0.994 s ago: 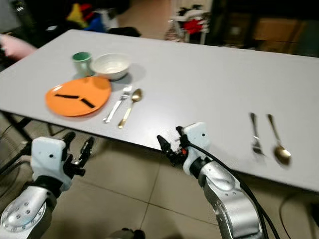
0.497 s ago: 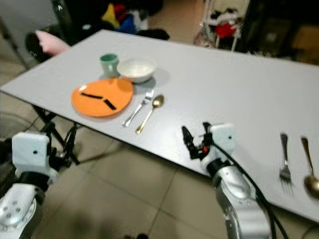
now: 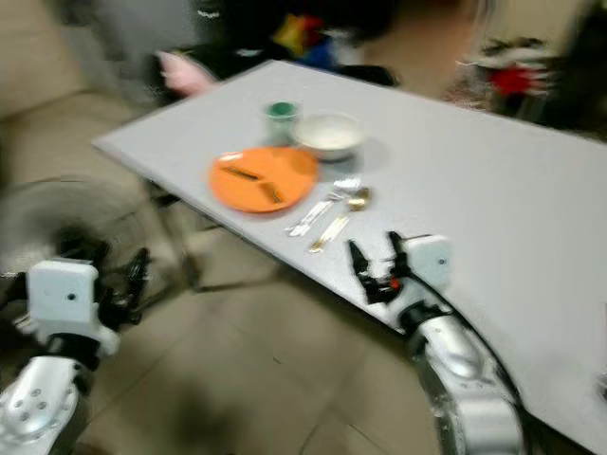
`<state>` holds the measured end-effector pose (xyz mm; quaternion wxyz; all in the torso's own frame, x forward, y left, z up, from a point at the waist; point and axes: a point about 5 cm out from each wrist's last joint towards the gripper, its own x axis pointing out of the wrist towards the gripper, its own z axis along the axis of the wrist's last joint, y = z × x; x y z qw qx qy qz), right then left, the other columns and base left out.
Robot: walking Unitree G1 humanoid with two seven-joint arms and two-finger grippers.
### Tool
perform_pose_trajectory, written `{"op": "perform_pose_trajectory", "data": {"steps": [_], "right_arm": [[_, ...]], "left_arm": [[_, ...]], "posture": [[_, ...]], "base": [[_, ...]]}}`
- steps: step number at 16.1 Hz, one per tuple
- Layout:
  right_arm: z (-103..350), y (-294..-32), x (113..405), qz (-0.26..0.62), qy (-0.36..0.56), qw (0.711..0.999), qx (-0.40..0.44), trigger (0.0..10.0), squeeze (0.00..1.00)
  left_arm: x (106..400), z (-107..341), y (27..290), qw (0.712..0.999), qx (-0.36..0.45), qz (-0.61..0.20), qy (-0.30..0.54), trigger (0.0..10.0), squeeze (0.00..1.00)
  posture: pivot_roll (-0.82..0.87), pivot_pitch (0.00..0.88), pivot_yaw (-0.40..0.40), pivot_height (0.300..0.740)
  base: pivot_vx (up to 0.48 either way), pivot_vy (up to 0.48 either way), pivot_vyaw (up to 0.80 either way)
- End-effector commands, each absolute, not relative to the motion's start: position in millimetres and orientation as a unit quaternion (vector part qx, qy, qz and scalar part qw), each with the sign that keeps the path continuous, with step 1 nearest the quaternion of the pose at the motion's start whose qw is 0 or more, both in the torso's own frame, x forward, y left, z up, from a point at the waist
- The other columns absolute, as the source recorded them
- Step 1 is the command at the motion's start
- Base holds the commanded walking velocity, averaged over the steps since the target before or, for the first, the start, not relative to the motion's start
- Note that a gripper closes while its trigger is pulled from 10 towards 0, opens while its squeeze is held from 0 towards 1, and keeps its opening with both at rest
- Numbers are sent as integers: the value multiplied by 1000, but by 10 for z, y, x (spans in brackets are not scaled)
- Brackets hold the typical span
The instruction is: Setting the table
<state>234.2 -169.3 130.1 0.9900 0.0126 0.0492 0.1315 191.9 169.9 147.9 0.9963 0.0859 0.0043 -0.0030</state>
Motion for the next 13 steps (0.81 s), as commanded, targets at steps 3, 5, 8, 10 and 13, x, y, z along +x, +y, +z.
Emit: {"op": "perform_pose_trajectory", "data": {"steps": [3, 5, 8, 10, 13], "right_arm": [[1282, -1581, 2336, 148, 54, 987, 29, 10000, 0], [1256, -1591, 2341, 130, 60, 988, 51, 10000, 0], [1247, -1603, 2357, 118, 62, 989, 62, 10000, 0], [1260, -1584, 2374, 115, 60, 990, 63, 10000, 0], [1285, -1545, 2394, 124, 54, 989, 62, 10000, 0]], "left_arm": [[1905, 1516, 1758, 995, 101, 7, 0, 10000, 0], [1912, 1521, 1763, 994, 109, 2, 0, 10000, 0], [1918, 1527, 1774, 994, 113, 0, 0, 10000, 0], [1917, 1524, 1782, 994, 114, -1, 1, 10000, 0], [1918, 1519, 1786, 994, 113, 1, 2, 10000, 0]], "posture": [[-63, 0, 74, 740], [-62, 0, 74, 740], [-62, 0, 75, 740], [-65, 0, 74, 740], [-65, 0, 70, 740]], "base": [[0, 311, 800], [0, 319, 275], [0, 319, 0], [0, 317, 0], [0, 315, 0]]}}
